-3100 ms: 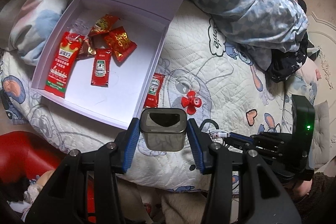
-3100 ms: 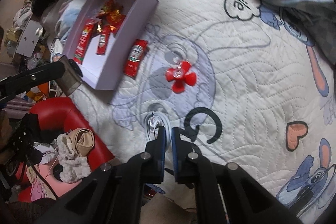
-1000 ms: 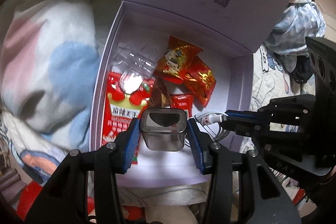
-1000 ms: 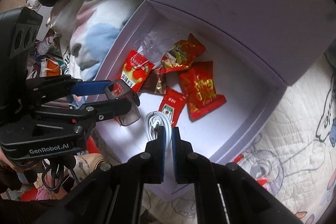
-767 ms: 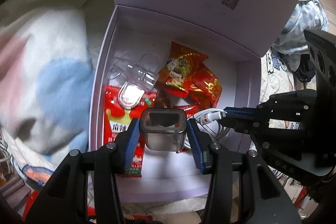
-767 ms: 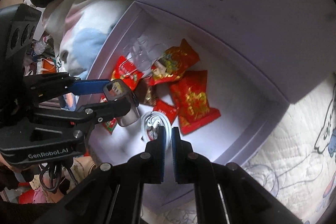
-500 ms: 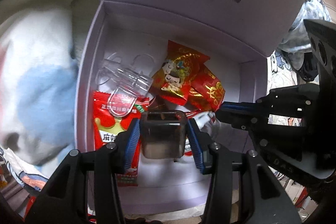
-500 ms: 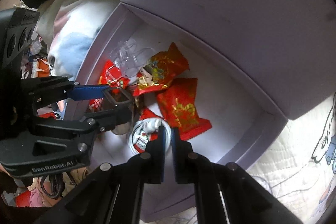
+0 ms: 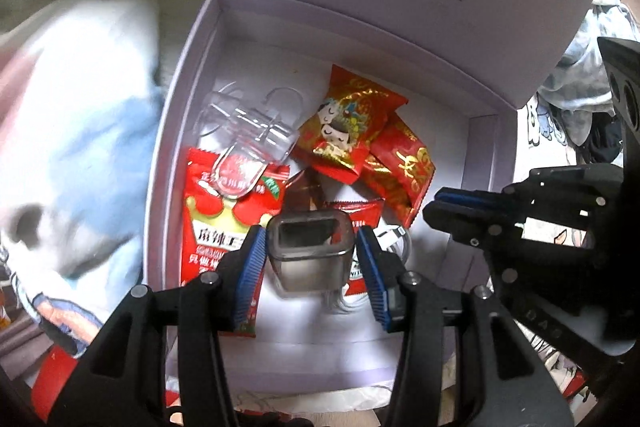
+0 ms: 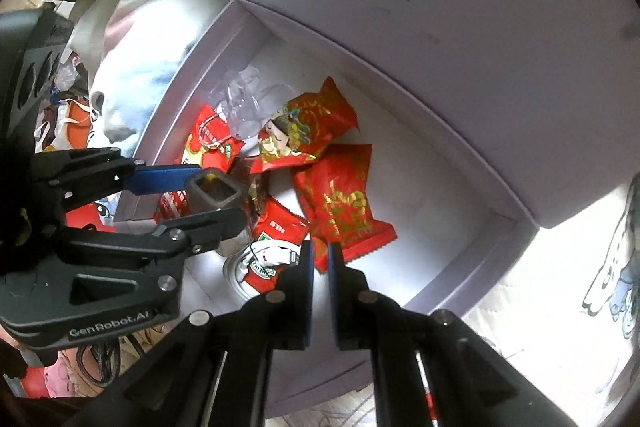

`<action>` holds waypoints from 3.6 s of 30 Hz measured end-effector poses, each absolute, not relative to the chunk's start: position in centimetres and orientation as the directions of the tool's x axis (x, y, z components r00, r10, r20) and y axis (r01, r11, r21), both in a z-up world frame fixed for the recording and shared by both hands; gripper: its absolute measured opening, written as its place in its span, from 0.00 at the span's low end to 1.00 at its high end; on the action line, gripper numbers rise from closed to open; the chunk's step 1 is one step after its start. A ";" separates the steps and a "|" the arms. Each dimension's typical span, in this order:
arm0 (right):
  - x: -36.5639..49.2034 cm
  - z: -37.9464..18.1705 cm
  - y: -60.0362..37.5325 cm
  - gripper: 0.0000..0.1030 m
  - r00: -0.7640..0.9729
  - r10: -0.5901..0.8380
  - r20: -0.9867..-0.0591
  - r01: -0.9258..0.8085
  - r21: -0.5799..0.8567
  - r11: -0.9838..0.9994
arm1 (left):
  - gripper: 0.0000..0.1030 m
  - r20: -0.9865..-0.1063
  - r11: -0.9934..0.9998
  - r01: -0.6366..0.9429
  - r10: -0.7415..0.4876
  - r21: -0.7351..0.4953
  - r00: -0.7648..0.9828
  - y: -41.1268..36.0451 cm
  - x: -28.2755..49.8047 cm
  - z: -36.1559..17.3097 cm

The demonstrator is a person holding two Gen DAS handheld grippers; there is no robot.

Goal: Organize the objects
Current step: 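Lower the clear cube and white cable into the white box, then open both grippers and withdraw them from the box toward the quilt, then grasp the red fan toy with the left gripper while the right reaches the Heinz sachet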

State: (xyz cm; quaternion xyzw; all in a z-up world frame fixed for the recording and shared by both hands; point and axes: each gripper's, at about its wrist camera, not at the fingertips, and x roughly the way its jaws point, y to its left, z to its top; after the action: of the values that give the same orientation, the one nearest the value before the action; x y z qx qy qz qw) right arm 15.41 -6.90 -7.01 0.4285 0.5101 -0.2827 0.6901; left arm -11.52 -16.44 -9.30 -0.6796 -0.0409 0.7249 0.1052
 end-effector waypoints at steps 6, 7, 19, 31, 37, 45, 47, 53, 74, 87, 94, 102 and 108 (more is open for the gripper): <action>14.3 -5.0 -6.5 0.14 0.335 0.018 -0.942 0.816 0.299 0.495 | 0.44 -0.977 -0.981 -0.038 0.194 -0.192 -0.090 -16.5 -10.6 -7.0; 13.8 -4.6 -6.5 0.15 0.339 0.013 -0.941 0.814 0.300 0.497 | 0.44 -0.977 -0.982 -0.031 0.191 -0.189 -0.095 -16.5 -10.5 -6.6; 8.0 0.6 -5.4 0.22 0.358 -0.097 -0.929 0.840 0.275 0.467 | 0.53 -0.964 -0.982 0.026 0.176 -0.185 -0.200 -13.6 -8.9 -1.3; 1.2 3.7 -1.8 0.43 0.381 -0.132 -0.915 0.838 0.282 0.468 | 0.57 -0.958 -0.983 0.020 0.171 -0.180 -0.232 -8.1 -4.3 1.9; -0.9 3.4 0.6 0.43 0.390 -0.122 -0.913 0.829 0.290 0.478 | 0.59 -0.957 -0.983 0.011 0.176 -0.184 -0.231 -5.4 -2.4 1.9; -3.3 1.6 2.8 0.43 0.394 -0.094 -0.914 0.820 0.304 0.484 | 0.59 -0.955 -0.977 0.014 0.203 -0.211 -0.217 -2.9 0.1 0.1; -3.7 1.1 3.0 0.43 0.394 -0.092 -0.914 0.819 0.304 0.487 | 0.59 -0.954 -0.975 0.017 0.211 -0.220 -0.214 -2.2 0.8 -0.7; -4.9 -1.2 3.0 0.43 0.439 -0.064 -0.896 0.798 0.356 0.486 | 0.59 -0.952 -0.971 0.043 0.219 -0.233 -0.214 -1.3 2.5 -2.9; 2.7 -11.0 -1.8 0.43 0.545 0.064 -0.836 0.691 0.491 0.530 | 0.59 -0.950 -0.955 0.151 0.216 -0.254 -0.227 -2.8 4.9 -9.3; 4.4 -13.6 -3.3 0.06 0.586 0.102 -0.804 0.691 0.561 0.455 | 0.59 -0.957 -0.960 0.132 0.223 -0.249 -0.183 -3.3 4.2 -10.1; 2.9 -12.3 -3.8 0.03 0.612 0.044 -0.790 0.698 0.565 0.440 | 0.59 -0.953 -0.959 0.101 0.243 -0.264 -0.184 -2.1 3.8 -9.9; -3.1 -10.9 -4.0 0.03 0.560 -0.037 -0.828 0.760 0.495 0.422 | 0.58 -0.935 -0.951 0.023 0.300 -0.310 -0.192 1.4 2.3 -10.2; -8.7 -11.4 -3.9 0.03 0.503 -0.079 -0.861 0.817 0.443 0.369 | 0.58 -0.923 -0.939 -0.046 0.343 -0.340 -0.173 4.1 1.2 -11.3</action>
State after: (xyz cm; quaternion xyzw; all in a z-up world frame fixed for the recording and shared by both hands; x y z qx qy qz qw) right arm -8.75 -3.88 -11.40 0.4699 0.3923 -0.3076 0.7285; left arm 1.16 4.11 -11.32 -0.6302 -0.1176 0.7566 0.1284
